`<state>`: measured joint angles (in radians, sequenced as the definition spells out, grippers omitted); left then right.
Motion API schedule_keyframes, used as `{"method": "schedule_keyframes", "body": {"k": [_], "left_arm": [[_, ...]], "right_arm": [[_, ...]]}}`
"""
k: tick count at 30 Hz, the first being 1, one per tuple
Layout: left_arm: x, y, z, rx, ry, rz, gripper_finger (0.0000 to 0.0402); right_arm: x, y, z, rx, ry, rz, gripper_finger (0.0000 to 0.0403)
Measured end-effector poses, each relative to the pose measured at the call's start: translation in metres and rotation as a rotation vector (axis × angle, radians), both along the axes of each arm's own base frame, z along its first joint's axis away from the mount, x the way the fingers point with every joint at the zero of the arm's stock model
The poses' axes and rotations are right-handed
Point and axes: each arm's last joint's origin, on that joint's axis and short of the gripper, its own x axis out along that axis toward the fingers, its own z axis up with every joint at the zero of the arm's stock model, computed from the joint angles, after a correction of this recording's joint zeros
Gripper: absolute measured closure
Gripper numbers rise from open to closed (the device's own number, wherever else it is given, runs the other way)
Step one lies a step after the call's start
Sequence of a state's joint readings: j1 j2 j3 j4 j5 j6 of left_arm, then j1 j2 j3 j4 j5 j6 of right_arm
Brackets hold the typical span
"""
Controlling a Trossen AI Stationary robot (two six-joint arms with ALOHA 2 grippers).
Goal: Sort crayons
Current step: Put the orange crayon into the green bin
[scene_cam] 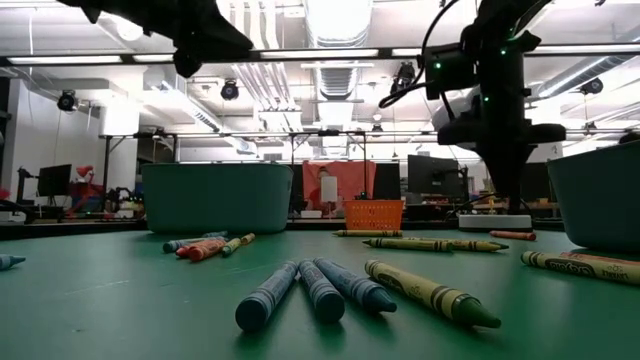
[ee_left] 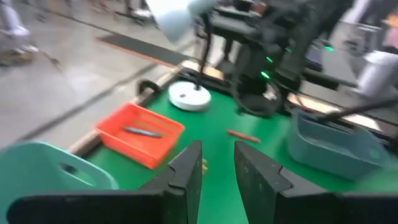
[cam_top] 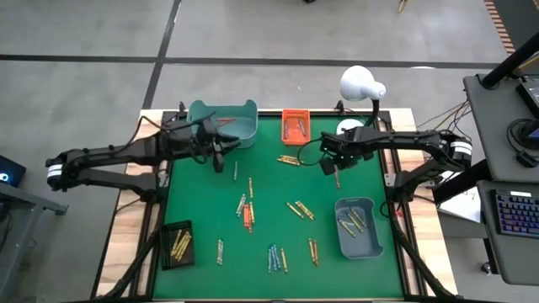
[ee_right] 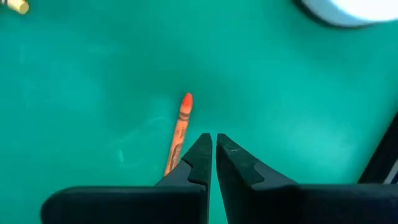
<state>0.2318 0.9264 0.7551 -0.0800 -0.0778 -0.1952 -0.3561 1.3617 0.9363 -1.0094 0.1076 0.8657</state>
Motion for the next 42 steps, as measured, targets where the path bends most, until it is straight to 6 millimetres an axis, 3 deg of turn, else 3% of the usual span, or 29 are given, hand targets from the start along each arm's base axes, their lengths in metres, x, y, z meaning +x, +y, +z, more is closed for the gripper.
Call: {"method": "schedule_keyframes", "body": {"k": [6, 10, 16, 27, 35, 42], "left_arm": [[0.003, -0.015, -0.023, 0.028, 0.040, -0.096, 0.0325], [0.006, -0.023, -0.026, -0.060, -0.055, -0.105, 0.0325], [0.006, -0.037, -0.035, -0.144, -0.045, -0.158, 0.0325], [0.013, -0.044, -0.041, -0.099, -0.007, -0.203, 0.0325], [0.012, -0.041, -0.040, -0.029, -0.007, -0.126, 0.0325], [0.013, -0.041, -0.036, -0.027, -0.046, -0.121, 0.0325]], "right_arm": [[0.003, 0.006, 0.000, -0.009, 0.021, 0.208, 0.0390], [0.002, 0.003, 0.003, -0.006, 0.017, 0.194, 0.0390], [0.004, 0.004, 0.001, 0.019, 0.000, 0.205, 0.0390], [0.009, 0.002, 0.000, 0.022, -0.040, 0.253, 0.0387], [0.019, -0.002, -0.016, 0.021, -0.029, 0.234, 0.0305], [0.025, -0.003, -0.049, 0.093, 0.095, 0.185, 0.0266]]}}
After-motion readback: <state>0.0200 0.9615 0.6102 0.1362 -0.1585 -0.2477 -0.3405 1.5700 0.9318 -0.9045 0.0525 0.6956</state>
